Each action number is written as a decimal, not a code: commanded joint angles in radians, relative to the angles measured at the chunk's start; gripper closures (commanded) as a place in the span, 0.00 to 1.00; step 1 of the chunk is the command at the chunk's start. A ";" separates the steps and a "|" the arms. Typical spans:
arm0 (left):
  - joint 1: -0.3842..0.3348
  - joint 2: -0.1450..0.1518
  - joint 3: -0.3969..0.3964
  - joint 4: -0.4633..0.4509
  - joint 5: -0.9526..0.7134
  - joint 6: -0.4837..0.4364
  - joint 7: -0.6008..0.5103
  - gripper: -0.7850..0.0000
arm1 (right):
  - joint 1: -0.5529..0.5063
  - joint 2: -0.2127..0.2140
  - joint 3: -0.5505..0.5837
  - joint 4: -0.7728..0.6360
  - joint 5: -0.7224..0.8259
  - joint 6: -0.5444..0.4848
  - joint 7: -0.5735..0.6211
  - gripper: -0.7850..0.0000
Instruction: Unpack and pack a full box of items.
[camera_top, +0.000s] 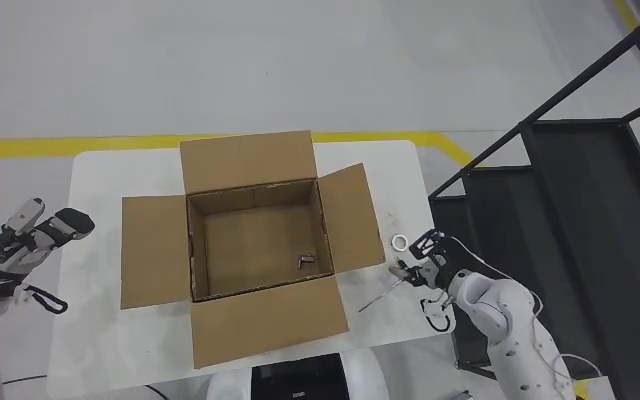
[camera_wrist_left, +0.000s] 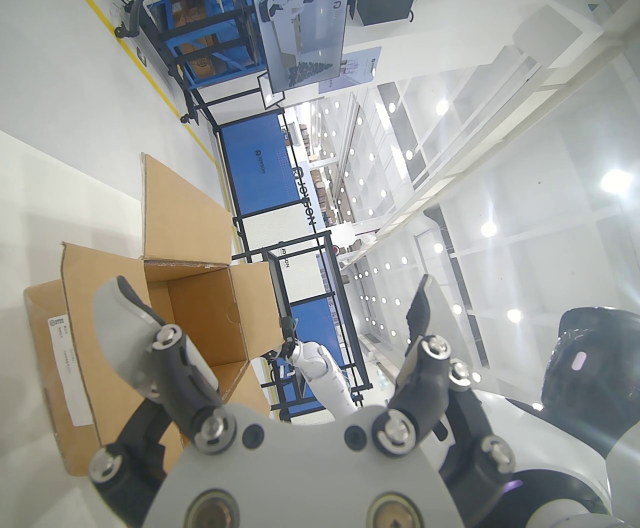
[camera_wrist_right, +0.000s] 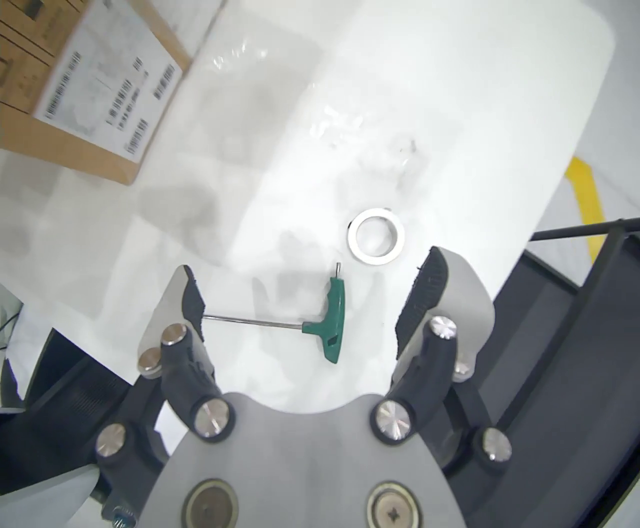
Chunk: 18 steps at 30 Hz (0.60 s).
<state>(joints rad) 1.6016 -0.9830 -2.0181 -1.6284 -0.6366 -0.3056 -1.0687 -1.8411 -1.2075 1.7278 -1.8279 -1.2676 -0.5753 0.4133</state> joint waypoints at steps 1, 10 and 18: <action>0.000 0.000 0.000 0.000 0.000 0.000 0.000 0.00 | -0.054 0.000 0.031 -0.069 -0.018 0.047 -0.058 0.00; 0.000 0.000 0.000 0.000 0.000 0.000 0.000 0.00 | -0.190 -0.006 0.091 -0.321 -0.100 0.181 -0.279 0.00; 0.000 0.000 0.000 0.000 0.000 0.000 0.000 0.00 | -0.041 0.006 -0.028 -0.443 -0.197 0.055 -0.247 0.00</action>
<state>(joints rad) 1.6016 -0.9830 -2.0180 -1.6284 -0.6366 -0.3056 -1.0687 -1.9143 -1.2036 1.7265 -2.2602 -1.4514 -0.4885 0.1499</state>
